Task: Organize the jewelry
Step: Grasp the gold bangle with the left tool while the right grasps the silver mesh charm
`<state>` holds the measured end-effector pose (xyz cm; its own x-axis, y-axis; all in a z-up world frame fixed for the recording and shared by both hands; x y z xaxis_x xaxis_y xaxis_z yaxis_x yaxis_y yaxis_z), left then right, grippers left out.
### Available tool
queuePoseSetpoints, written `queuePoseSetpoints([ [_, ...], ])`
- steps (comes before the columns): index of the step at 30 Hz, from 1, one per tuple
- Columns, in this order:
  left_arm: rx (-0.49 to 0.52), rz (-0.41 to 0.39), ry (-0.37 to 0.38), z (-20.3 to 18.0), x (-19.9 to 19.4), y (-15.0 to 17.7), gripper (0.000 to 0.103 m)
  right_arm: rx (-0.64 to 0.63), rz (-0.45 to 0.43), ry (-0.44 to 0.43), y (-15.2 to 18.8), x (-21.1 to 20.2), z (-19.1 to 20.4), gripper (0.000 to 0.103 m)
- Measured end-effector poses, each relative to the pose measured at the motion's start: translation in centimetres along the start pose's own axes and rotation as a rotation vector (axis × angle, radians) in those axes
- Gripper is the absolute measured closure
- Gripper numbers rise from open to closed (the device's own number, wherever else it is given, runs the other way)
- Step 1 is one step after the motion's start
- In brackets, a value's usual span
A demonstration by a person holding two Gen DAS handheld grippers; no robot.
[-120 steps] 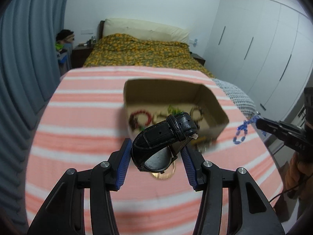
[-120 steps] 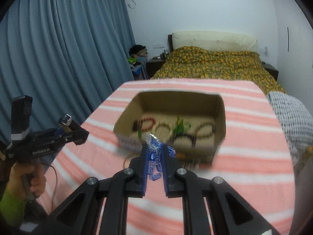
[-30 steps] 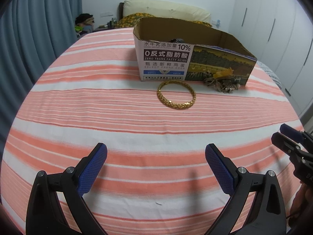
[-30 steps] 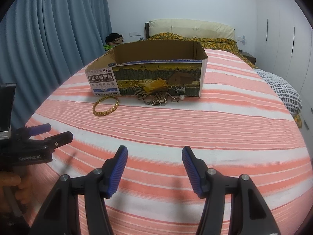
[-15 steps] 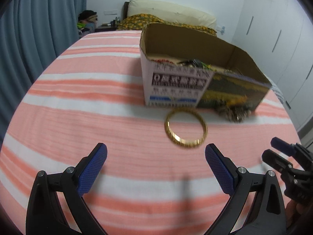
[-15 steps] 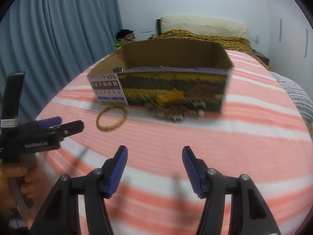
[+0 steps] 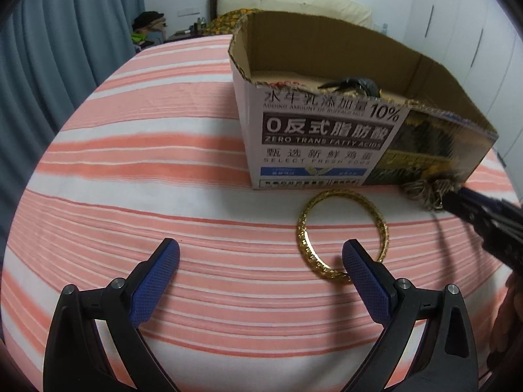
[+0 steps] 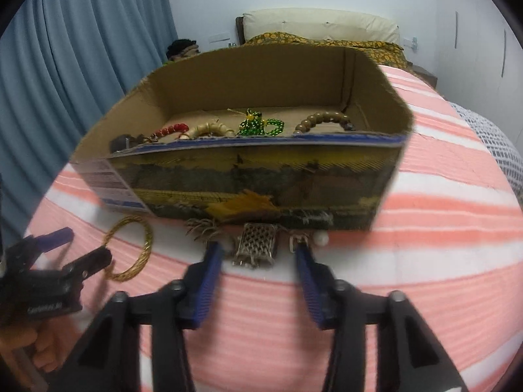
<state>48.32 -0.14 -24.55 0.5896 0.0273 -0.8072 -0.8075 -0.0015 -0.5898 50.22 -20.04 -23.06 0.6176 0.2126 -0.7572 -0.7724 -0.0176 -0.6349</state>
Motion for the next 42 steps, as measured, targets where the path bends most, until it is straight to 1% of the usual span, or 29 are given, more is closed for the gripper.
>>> queuePoseSetpoints([
  [3,0.014,0.003,-0.007,0.0,0.1,0.1,0.003,-0.039,0.022,0.025,-0.2,1.1,0.6,0.07],
  [4,0.018,0.006,-0.008,0.0,0.2,0.1,0.004,-0.054,0.019,0.038,-0.2,1.2,0.7,0.07],
  [6,0.028,0.002,-0.015,0.1,0.0,0.1,0.009,-0.052,0.014,0.046,-0.3,1.1,0.7,0.072],
  [8,0.036,-0.011,-0.006,0.1,-0.3,0.2,0.023,-0.043,0.018,0.041,0.0,0.7,0.7,0.072],
  [9,0.04,-0.016,-0.003,0.0,-0.5,0.2,0.026,-0.042,0.02,0.036,0.3,0.4,0.7,0.072],
  [11,0.054,-0.028,0.009,-0.1,-0.9,0.5,0.04,-0.046,0.027,0.028,1.3,-0.5,0.7,0.072],
  [12,0.062,-0.033,0.016,-0.3,-1.2,0.6,0.045,-0.046,0.028,0.025,1.7,-0.9,0.7,0.072],
  [14,0.077,-0.038,0.034,-0.6,-1.6,0.9,0.067,-0.042,0.032,0.014,2.9,-2.1,0.6,0.072],
  [15,0.084,-0.039,0.043,-0.8,-1.7,1.0,0.072,-0.04,0.033,0.01,3.3,-2.6,0.5,0.072],
  [16,0.086,-0.039,0.053,-1.0,-1.9,1.2,0.082,-0.038,0.035,0.008,4.0,-3.2,0.3,0.072],
  [17,0.087,-0.037,0.068,-1.2,-2.1,1.5,0.088,-0.035,0.035,0.007,4.5,-3.6,-0.1,0.072],
  [18,0.086,-0.037,0.077,-1.2,-2.3,1.7,0.089,-0.031,0.033,0.008,4.8,-4.0,-0.3,0.072],
  [20,0.08,-0.032,0.1,-1.3,-2.8,2.1,0.095,-0.015,0.019,0.011,5.5,-4.8,-1.0,0.071],
  [21,0.076,-0.029,0.109,-1.6,-3.0,2.1,0.095,-0.009,0.013,0.008,5.7,-5.1,-1.2,0.069],
  [22,0.066,-0.025,0.121,-1.6,-3.2,2.4,0.095,-0.003,0.014,0.004,5.8,-5.2,-1.4,0.064],
  [24,0.06,-0.022,0.126,-1.5,-3.5,2.5,0.095,0.009,0.012,0.005,6.2,-5.6,-1.8,0.059],
  [29,0.072,-0.019,0.111,-2.0,-3.6,2.6,0.089,0.004,0.016,0.022,5.8,-4.7,-1.5,0.059],
  [30,0.078,-0.019,0.103,-2.3,-3.6,2.6,0.088,-0.003,0.021,0.031,5.8,-4.6,-1.5,0.059],
  [32,0.104,-0.024,0.086,-2.7,-3.6,2.7,0.089,-0.021,0.031,0.045,5.5,-4.1,-1.2,0.066],
  [33,0.112,-0.027,0.085,-2.9,-3.6,2.7,0.092,-0.026,0.035,0.054,5.4,-4.1,-1.1,0.071],
  [34,0.107,-0.026,0.097,-2.9,-3.6,2.7,0.097,-0.031,0.042,0.062,5.3,-4.1,-1.0,0.071],
  [35,0.095,-0.021,0.117,-2.9,-3.8,2.8,0.099,-0.032,0.046,0.06,5.3,-4.2,-0.7,0.071],
  [36,0.083,-0.022,0.136,-2.9,-4.1,2.9,0.099,-0.031,0.045,0.054,5.2,-4.5,-0.7,0.071],
  [39,0.069,-0.047,0.152,-2.6,-5.4,2.7,0.099,-0.029,0.022,0.033,5.0,-5.8,-0.2,0.071],
  [40,0.052,-0.054,0.176,-2.5,-6.2,2.6,0.099,-0.023,0.01,0.021,4.9,-6.5,0.0,0.071],
  [42,0.037,-0.067,0.2,-2.1,-7.5,2.2,0.099,-0.014,-0.015,-0.005,4.6,-8.2,0.3,0.071],
])
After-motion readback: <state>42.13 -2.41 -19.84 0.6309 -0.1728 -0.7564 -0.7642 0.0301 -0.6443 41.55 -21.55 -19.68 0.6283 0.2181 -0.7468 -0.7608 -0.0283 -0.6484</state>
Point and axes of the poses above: each gripper's, at about its wrist camera, not at the fingertips, and x roughly the way its jaws point, z to its left, y to its underside, the point moved 9 cm from there along x, roughly the way its jaws point, and after that the axes turned 4 degrees about -y, right-handed, at the moved point
